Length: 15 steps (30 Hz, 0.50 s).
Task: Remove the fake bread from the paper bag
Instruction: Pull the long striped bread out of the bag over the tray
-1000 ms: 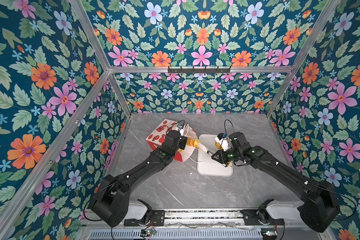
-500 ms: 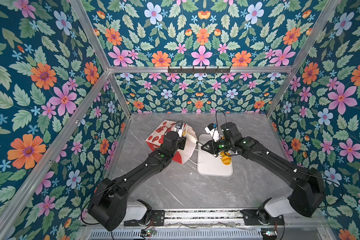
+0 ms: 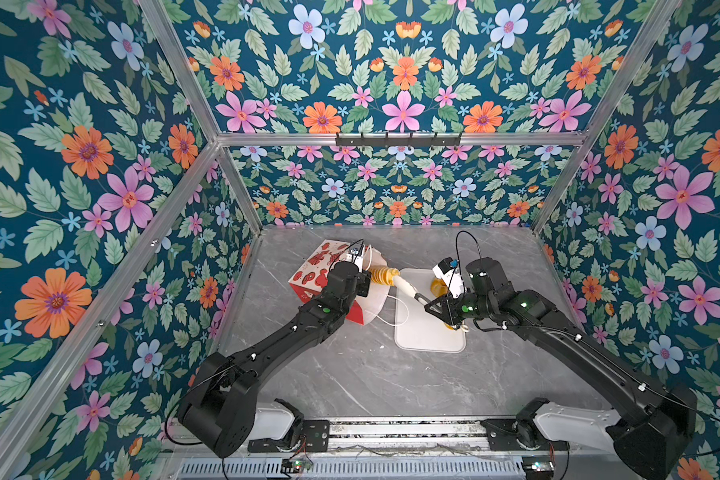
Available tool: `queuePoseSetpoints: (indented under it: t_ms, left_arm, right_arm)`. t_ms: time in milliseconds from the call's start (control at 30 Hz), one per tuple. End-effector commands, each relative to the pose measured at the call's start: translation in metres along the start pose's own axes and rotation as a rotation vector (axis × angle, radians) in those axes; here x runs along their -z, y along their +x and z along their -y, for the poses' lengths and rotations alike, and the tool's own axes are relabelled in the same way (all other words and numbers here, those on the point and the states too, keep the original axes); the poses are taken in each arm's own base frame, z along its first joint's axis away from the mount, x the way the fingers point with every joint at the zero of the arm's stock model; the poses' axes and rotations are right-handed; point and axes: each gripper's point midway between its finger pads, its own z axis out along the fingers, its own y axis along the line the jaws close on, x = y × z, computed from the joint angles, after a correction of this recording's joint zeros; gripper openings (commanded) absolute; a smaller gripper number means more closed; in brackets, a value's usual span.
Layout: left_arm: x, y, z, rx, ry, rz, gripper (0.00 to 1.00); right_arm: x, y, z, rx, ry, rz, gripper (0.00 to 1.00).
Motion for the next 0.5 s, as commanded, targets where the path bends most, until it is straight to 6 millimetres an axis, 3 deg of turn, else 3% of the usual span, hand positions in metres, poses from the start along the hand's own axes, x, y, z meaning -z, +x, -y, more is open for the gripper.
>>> queuePoseSetpoints:
  t_ms: [0, 300, 467]
  left_arm:
    - [-0.003, -0.008, -0.008, 0.027, -0.048, 0.022, 0.0]
    - [-0.006, 0.001, -0.012, 0.026, -0.079, 0.0, 0.0]
    - [-0.005, 0.004, -0.014, 0.023, -0.089, -0.006, 0.0]
  right_arm:
    - [0.009, 0.006, 0.003, -0.022, 0.021, 0.007, 0.17]
    - [0.052, 0.027, 0.028, -0.099, 0.157, 0.051, 0.17]
    - [0.055, 0.034, 0.033, -0.133, 0.17, 0.062, 0.17]
